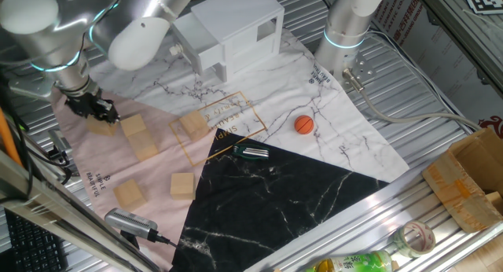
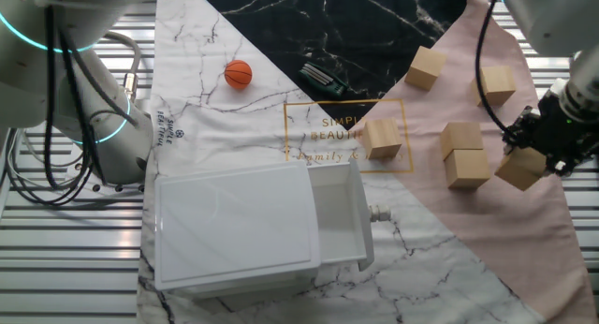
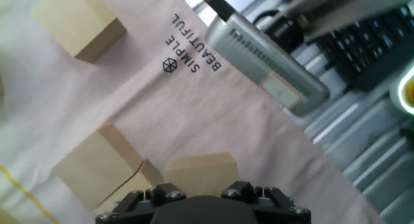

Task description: Stack the blocks into a pyramid shape

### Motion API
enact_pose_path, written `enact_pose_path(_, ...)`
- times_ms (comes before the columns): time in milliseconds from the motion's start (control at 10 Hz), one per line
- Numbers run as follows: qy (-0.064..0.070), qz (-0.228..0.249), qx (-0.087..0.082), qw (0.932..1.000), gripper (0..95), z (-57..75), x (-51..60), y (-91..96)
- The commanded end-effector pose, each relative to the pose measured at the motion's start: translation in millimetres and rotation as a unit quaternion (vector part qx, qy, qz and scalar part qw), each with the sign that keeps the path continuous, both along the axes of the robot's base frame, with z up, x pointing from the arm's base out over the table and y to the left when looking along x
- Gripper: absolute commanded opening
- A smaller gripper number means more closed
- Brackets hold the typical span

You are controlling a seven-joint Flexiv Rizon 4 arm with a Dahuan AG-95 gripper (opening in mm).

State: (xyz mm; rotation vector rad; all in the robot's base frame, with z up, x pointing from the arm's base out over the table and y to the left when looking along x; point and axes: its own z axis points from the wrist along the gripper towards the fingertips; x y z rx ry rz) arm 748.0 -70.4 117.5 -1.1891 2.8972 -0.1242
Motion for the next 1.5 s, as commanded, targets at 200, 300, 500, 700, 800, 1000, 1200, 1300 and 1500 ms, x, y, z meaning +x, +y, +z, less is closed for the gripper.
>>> enact_pose_path(200, -0.010, -0.103, 0.016, 0.9945, 0.0, 12.1, -11.2, 5.1)
enact_pose_path(300, -0.012, -0.119, 0.021, 0.9926, 0.0, 13.2, -13.4, 5.6)
enact_pose_path(500, -0.016, -0.169, 0.040, 0.9846, 0.0, 14.8, -24.1, 5.1)
enact_pose_path(700, -0.016, -0.208, 0.048, 0.9769, 0.0, 16.5, -32.4, 5.5)
enact_pose_path(800, -0.017, -0.232, 0.051, 0.9712, 0.0, 16.5, -35.7, 5.2)
enact_pose_path(1000, -0.017, -0.272, 0.055, 0.9607, 0.0, 16.0, -40.9, 4.4)
enact_pose_path(1200, -0.024, -0.300, 0.052, 0.9521, 0.0, 14.6, -49.0, 3.2)
enact_pose_path(1300, -0.029, -0.307, 0.050, 0.9499, 0.0, 14.0, -52.8, 3.1)
enact_pose_path(1500, -0.046, -0.326, 0.045, 0.9433, 0.0, 7.9, -66.9, 11.5)
